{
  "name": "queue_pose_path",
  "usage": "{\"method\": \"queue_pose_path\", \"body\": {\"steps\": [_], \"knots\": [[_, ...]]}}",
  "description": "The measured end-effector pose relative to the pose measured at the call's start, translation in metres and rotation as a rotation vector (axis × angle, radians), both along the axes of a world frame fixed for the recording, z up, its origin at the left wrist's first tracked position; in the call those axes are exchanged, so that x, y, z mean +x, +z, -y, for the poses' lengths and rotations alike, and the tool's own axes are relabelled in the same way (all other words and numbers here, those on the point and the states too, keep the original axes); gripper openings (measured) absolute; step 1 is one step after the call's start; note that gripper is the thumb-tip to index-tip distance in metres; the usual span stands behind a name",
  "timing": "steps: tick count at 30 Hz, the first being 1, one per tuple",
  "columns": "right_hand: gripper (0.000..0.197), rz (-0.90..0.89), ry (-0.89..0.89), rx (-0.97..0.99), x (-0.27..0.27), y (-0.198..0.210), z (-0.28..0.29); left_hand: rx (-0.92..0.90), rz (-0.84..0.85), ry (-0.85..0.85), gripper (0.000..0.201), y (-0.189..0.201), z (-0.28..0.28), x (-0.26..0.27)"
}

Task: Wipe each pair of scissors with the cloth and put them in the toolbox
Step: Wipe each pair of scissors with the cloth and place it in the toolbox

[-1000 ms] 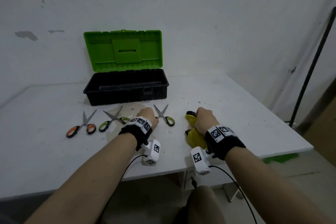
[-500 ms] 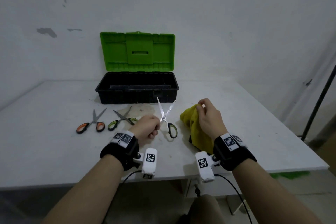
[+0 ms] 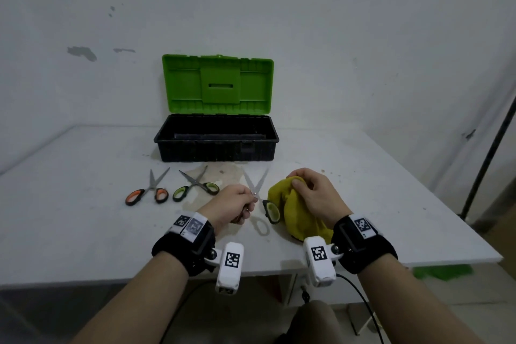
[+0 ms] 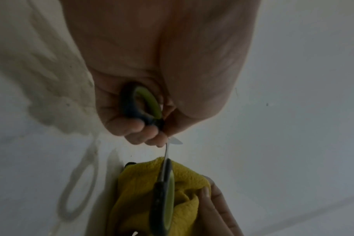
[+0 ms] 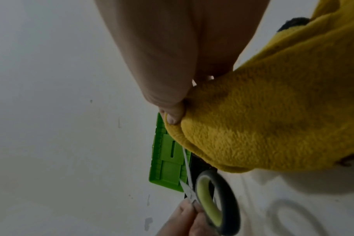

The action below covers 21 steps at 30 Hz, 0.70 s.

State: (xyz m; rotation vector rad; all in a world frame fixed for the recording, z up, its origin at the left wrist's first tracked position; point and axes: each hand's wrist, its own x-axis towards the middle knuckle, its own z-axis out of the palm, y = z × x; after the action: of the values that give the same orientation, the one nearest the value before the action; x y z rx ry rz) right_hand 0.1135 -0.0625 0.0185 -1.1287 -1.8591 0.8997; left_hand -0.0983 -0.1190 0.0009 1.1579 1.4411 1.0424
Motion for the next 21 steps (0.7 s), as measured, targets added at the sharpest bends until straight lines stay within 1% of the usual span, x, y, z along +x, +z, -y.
{"method": "queue_pose_path", "body": {"steps": [3,7,10,12,15,17,21], "knots": [[0.012,0.015,-0.011,0.015,-0.001,-0.003,0.001,-0.019,0.022,-0.022,0.018,-0.002,-0.001,0.004],[0.003,0.038,0.005,-0.02,-0.003,-0.006,0.006,0.061,-0.058,-0.053,0.02,-0.011,-0.002,0.01],[0.007,0.044,-0.001,-0.123,-0.004,-0.009,0.012,0.11,-0.077,-0.04,0.018,-0.017,-0.002,0.014],[0.011,0.045,0.008,-0.132,-0.004,-0.011,0.013,0.122,-0.083,-0.04,0.018,-0.019,-0.003,0.014],[0.012,0.063,0.078,-0.002,-0.002,-0.013,0.012,0.13,-0.154,-0.041,0.021,-0.022,-0.005,0.014],[0.013,0.095,0.102,0.094,-0.004,-0.013,0.011,0.138,-0.173,-0.061,0.022,-0.023,-0.005,0.016],[0.014,0.163,-0.007,0.28,-0.011,-0.016,0.009,0.156,-0.199,-0.07,0.024,-0.023,-0.003,0.02]]}}
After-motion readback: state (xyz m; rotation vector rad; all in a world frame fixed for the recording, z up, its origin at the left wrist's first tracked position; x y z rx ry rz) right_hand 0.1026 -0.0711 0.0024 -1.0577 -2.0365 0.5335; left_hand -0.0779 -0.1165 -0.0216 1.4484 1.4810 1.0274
